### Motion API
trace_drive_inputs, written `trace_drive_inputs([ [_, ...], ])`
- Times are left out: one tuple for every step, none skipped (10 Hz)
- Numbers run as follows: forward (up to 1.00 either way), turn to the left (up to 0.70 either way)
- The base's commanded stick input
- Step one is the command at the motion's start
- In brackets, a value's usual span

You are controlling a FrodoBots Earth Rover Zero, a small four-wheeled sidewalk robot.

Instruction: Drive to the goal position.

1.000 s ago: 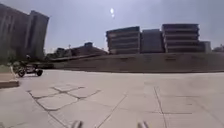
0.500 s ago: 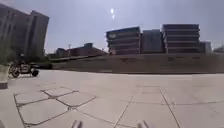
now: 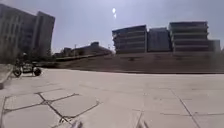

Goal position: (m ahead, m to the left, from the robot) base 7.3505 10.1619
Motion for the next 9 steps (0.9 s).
trace_drive_inputs([
  [0.85,0.08],
  [0.85,0.34],
  [0.85,0.34],
  [0.85,0.28],
  [0.85,0.0],
  [0.85,0.0],
  [0.85,0.0],
  [0.85,0.0],
  [0.85,0.0],
])
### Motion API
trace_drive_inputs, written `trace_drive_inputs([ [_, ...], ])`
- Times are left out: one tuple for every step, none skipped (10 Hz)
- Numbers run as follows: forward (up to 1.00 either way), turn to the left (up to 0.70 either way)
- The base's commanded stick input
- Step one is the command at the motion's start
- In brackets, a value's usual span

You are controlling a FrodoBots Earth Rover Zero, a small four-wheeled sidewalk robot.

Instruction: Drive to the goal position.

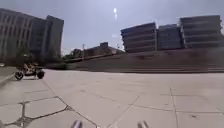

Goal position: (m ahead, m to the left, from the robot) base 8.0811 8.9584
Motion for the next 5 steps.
trace_drive_inputs([
  [0.85,0.05],
  [0.85,0.29],
  [0.85,0.34],
  [0.85,0.27],
  [0.85,0.0],
])
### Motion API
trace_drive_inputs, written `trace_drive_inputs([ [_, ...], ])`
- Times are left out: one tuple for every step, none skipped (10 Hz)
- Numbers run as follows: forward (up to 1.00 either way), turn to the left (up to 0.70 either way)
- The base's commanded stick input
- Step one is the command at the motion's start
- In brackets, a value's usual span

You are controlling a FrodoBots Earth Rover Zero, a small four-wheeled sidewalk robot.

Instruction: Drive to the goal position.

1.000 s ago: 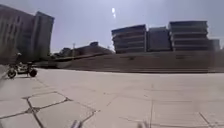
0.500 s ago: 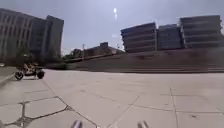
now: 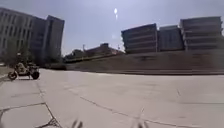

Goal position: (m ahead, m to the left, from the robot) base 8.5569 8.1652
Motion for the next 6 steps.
trace_drive_inputs([
  [0.85,0.0],
  [0.85,0.0],
  [0.85,0.0],
  [0.85,0.0],
  [0.85,0.0],
  [0.85,0.0],
])
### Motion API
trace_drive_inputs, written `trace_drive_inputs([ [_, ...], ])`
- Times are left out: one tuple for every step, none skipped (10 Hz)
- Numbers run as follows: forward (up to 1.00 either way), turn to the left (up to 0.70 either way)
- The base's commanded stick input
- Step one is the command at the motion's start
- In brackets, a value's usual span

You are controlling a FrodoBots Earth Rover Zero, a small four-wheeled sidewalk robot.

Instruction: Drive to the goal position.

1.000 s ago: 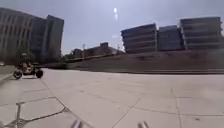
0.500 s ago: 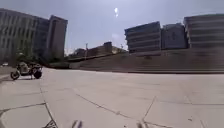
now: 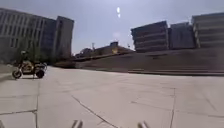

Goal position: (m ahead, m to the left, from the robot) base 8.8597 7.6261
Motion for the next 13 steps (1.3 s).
trace_drive_inputs([
  [0.85,0.0],
  [0.85,0.0],
  [0.85,0.0],
  [0.85,0.0],
  [0.85,0.0],
  [0.85,0.11],
  [0.85,0.34],
  [0.85,0.34],
  [0.85,0.27],
  [0.85,0.0],
  [0.85,0.0],
  [0.85,0.0],
  [0.85,0.0],
])
